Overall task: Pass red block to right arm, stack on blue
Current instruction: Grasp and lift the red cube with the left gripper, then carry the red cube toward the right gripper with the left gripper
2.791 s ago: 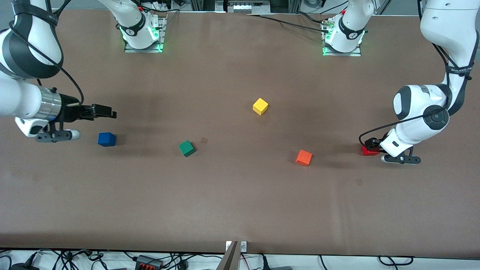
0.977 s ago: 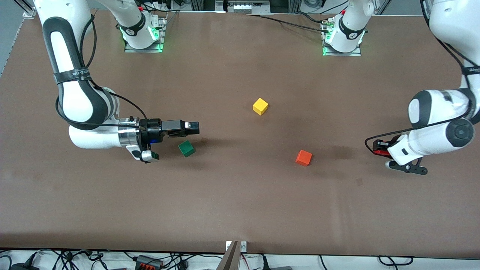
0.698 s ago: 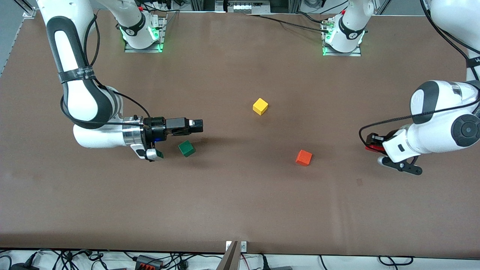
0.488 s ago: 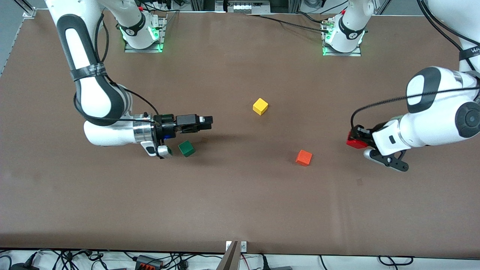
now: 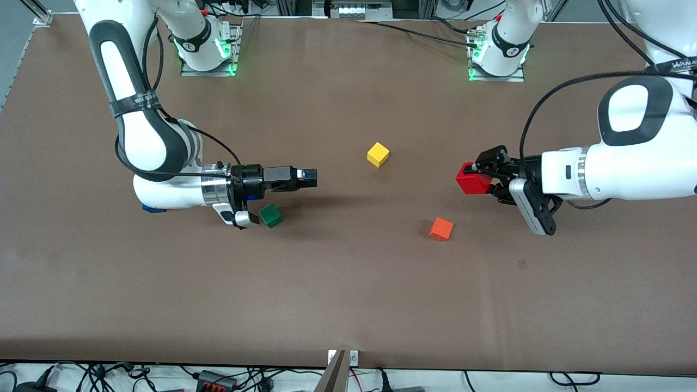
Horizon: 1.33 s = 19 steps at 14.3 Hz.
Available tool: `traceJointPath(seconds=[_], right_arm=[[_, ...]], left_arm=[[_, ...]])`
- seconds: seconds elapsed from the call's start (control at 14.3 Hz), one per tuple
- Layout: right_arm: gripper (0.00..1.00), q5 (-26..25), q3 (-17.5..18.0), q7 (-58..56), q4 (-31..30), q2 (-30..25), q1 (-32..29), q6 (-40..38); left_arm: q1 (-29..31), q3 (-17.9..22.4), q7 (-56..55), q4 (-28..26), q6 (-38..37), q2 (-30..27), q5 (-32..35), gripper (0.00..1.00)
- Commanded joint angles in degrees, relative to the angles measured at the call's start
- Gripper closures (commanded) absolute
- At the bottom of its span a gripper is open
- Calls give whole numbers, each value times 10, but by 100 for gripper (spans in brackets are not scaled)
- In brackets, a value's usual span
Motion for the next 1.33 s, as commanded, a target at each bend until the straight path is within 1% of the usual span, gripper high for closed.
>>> traceJointPath(seconds=[0.0,0.07,0.21,0.35,0.42,0.49,0.56,0.63,0.7,0.77,0.98,1.12,1.26], right_arm=[[0,14,1,-4,-8,-1,1,-4],[0,14,1,-4,-8,0,1,-5],[0,14,1,-4,-8,1,1,-5],[0,14,1,-5,-8,7,0,-13],[0,14,1,-6,-8,8,-2,-16],[0,14,1,-5,-9,8,-4,-20],[0,14,1,-6,-12,8,-5,-25],[0,14,1,-9,-15,8,-7,-29],[0,14,1,-11,-16,8,-11,-33],[0,15,1,-11,-17,9,-11,-36],[0,64,1,-11,-21,12,-4,-35],[0,88,1,-8,-21,12,6,-30],[0,90,1,-8,-21,13,7,-30]], left_arm=[[4,-2,168,2,-19,20,-100,81],[-3,-2,244,-3,-25,25,-132,84],[-20,-3,365,-3,-26,58,-194,89],[-36,-2,453,-8,-19,75,-239,95],[-38,-2,476,-10,-5,84,-260,97],[-39,-3,495,-15,17,86,-290,98],[-47,-3,507,-28,46,82,-334,99],[-56,-3,517,-45,75,75,-364,99],[-60,-8,538,-54,103,72,-380,99],[-61,-24,571,-70,133,72,-399,99],[-66,-59,679,-133,212,76,-502,99],[-83,-66,747,-147,242,82,-563,99],[-104,-66,801,-150,264,89,-630,99]])
